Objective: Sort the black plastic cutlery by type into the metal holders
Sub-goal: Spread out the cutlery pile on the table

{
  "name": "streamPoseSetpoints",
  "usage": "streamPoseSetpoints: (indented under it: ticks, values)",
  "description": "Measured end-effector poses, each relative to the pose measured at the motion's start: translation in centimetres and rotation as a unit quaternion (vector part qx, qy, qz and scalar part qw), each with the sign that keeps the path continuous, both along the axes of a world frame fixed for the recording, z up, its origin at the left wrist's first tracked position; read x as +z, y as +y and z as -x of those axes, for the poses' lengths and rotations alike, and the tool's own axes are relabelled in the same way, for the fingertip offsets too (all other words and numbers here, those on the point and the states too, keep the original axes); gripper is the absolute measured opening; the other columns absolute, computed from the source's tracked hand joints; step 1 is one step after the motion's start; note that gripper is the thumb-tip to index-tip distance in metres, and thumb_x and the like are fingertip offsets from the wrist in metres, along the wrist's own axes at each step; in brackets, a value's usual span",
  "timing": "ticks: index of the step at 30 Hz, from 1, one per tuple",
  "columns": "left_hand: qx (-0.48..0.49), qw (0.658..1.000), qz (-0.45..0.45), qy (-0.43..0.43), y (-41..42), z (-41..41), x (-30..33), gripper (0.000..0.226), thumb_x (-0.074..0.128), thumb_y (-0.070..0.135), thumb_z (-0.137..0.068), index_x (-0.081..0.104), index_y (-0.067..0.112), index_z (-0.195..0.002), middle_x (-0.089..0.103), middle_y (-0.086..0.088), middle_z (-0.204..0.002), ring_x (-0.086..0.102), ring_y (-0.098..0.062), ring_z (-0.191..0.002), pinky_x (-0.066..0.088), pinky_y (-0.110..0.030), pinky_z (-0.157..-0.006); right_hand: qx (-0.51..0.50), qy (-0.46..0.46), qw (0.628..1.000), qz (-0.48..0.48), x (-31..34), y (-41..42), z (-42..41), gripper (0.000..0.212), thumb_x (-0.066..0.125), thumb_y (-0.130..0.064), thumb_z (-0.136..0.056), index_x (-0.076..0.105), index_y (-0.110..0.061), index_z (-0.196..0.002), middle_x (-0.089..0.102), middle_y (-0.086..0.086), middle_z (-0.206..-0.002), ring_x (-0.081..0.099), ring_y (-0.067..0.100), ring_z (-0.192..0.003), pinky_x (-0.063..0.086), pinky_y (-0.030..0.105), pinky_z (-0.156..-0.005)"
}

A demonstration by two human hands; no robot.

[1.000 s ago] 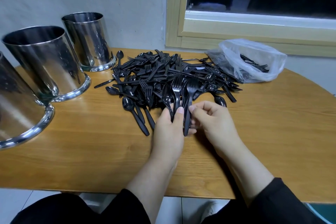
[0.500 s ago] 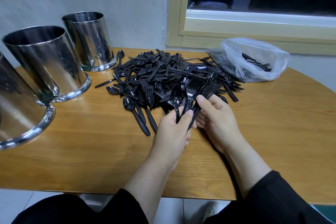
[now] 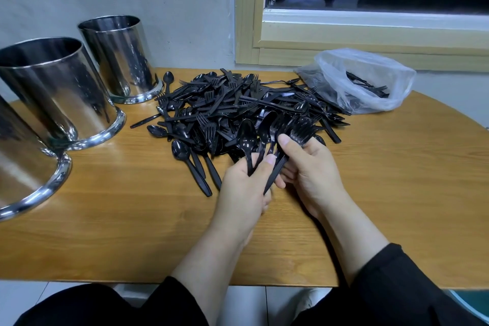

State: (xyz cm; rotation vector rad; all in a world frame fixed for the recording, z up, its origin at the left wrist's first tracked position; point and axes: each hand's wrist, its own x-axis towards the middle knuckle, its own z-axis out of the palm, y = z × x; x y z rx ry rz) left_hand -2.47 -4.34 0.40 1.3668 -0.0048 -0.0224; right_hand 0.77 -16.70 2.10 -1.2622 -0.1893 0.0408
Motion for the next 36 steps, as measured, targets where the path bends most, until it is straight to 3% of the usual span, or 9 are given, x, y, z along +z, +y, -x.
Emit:
streamPoseSetpoints:
  ticks: [2,8,12,17,22,25,28,32,36]
  values:
    - [0.004,1.000,0.004,0.002,-0.1,0.1,0.1,0.023,0.054,0.028,-0.107,0.068,0.015,-0.095,0.070,-0.012,-0.077,0.036,-0.011,-0.045,0.027,-0.027,-0.046,-0.006,-0.001,1.000,0.005,0.1,0.0,0.1,0.038,0.058,-0.022,-0.099,0.054,-0.023,-0.061,0.044,-0.003,-0.044,0.040,0.020,-0.039,0.021,0.036,-0.047]
    - [0.024,1.000,-0.005,0.010,-0.5,0.2,0.3,0.035,0.043,0.033,-0.111,0.067,0.014,-0.096,0.072,-0.014,-0.076,0.042,-0.011,-0.043,0.029,-0.028,-0.044,-0.030,-0.014,0.999,0.035,0.0,-0.1,-0.1,0.037,0.055,-0.017,-0.102,0.060,-0.013,-0.066,0.051,0.007,-0.049,0.040,0.023,-0.040,0.026,0.029,-0.042]
    - [0.047,0.998,-0.047,-0.004,-0.6,0.2,0.2,0.033,0.039,0.033,-0.112,0.063,0.015,-0.098,0.073,-0.012,-0.076,0.049,-0.019,-0.046,0.037,-0.031,-0.042,-0.051,-0.027,0.995,0.087,-0.9,-0.4,-0.6,0.036,0.059,-0.023,-0.101,0.052,0.011,-0.090,0.054,0.016,-0.057,0.047,0.033,-0.046,0.040,0.041,-0.048]
    - [0.076,0.995,-0.066,-0.006,-0.9,0.0,-0.1,0.023,0.041,0.034,-0.111,0.056,0.021,-0.098,0.067,-0.023,-0.080,0.048,-0.021,-0.048,0.038,-0.029,-0.046,-0.094,-0.045,0.982,0.157,-1.8,-0.4,-1.2,0.029,0.060,-0.035,-0.097,0.062,-0.007,-0.096,0.069,0.025,-0.084,0.062,0.048,-0.064,0.049,0.047,-0.059]
    - [0.047,0.999,-0.013,0.020,-0.7,-0.1,0.2,0.023,0.042,0.037,-0.110,0.058,0.023,-0.099,0.065,-0.003,-0.078,0.054,-0.011,-0.053,0.038,-0.023,-0.044,-0.112,-0.064,0.977,0.172,-1.9,-0.4,-1.1,0.021,0.059,-0.027,-0.099,0.059,-0.014,-0.082,0.061,0.013,-0.067,0.055,0.023,-0.057,0.043,0.034,-0.060]
    - [0.015,0.999,-0.025,0.038,-0.5,-0.2,0.7,0.027,0.044,0.039,-0.109,0.061,0.019,-0.102,0.069,-0.004,-0.080,0.050,-0.004,-0.046,0.036,-0.018,-0.043,-0.097,-0.067,0.979,0.165,-1.4,-0.1,-0.7,0.026,0.056,-0.019,-0.102,0.055,-0.012,-0.077,0.054,0.011,-0.061,0.045,0.019,-0.049,0.039,0.030,-0.053]
    - [-0.032,0.999,-0.027,0.032,0.0,-0.3,1.1,0.035,0.047,0.039,-0.108,0.056,0.014,-0.085,0.070,-0.006,-0.078,0.038,-0.012,-0.044,0.026,-0.025,-0.044,-0.088,-0.080,0.976,0.183,-0.8,-0.1,-0.4,0.033,0.051,-0.015,-0.104,0.051,-0.007,-0.071,0.053,0.003,-0.055,0.041,0.017,-0.047,0.038,0.027,-0.052]
    - [-0.039,0.999,-0.003,0.025,0.9,-0.7,1.2,0.035,0.051,0.036,-0.106,0.062,0.012,-0.084,0.067,-0.008,-0.079,0.034,-0.013,-0.045,0.023,-0.028,-0.046,-0.100,-0.081,0.969,0.210,-0.6,0.1,-0.3,0.044,0.042,-0.032,-0.108,0.049,-0.008,-0.072,0.050,-0.003,-0.052,0.043,0.011,-0.048,0.037,0.023,-0.053]
    - [-0.001,0.998,0.051,0.027,1.1,-0.8,0.8,0.035,0.050,0.037,-0.106,0.062,0.015,-0.082,0.064,-0.010,-0.082,0.032,-0.013,-0.043,0.025,-0.023,-0.040,-0.209,-0.072,0.953,0.208,-2.1,-0.5,-1.1,0.043,0.035,-0.050,-0.105,0.058,-0.019,-0.085,0.057,-0.002,-0.070,0.052,0.014,-0.063,0.041,0.031,-0.063]
